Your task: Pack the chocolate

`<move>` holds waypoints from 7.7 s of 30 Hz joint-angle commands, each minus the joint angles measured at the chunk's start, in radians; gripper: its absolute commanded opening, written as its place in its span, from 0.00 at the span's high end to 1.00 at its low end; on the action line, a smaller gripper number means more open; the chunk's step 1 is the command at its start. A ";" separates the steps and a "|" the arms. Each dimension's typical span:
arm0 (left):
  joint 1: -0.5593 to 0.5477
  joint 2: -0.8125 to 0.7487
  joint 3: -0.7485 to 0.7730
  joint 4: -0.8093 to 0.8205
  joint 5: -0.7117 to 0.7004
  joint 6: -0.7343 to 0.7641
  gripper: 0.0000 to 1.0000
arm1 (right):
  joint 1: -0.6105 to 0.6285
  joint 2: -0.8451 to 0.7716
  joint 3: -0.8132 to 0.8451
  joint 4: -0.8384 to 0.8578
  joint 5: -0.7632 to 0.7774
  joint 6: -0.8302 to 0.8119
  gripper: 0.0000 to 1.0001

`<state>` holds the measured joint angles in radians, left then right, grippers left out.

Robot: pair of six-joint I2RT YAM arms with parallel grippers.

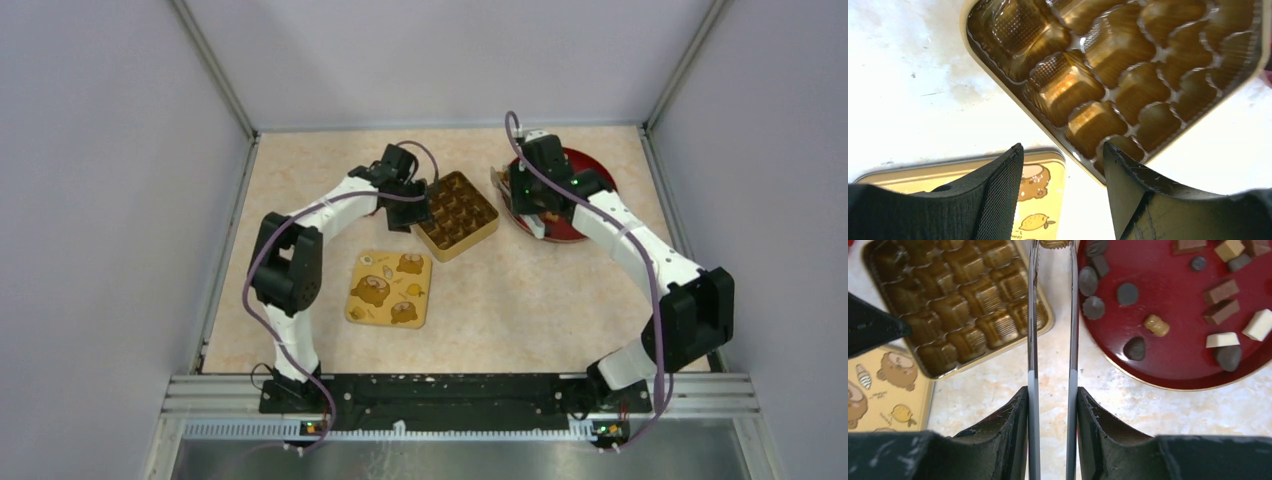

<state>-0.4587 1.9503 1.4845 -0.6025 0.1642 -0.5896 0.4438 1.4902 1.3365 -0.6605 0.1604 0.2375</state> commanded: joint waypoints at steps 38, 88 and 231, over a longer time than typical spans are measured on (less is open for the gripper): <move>0.275 -0.517 -0.291 -0.020 -0.039 0.039 0.27 | 0.258 0.309 0.288 0.077 -0.079 -0.004 0.75; 0.275 -0.516 -0.298 -0.032 -0.044 0.059 0.27 | 0.026 -0.040 0.053 0.110 0.052 -0.017 0.84; 0.288 -0.472 -0.325 -0.030 -0.002 0.070 0.27 | 0.231 0.306 0.228 0.136 -0.047 0.050 0.60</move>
<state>-0.1776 1.5112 1.1683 -0.6483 0.1593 -0.5270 0.6529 1.7981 1.4910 -0.5373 0.1081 0.3058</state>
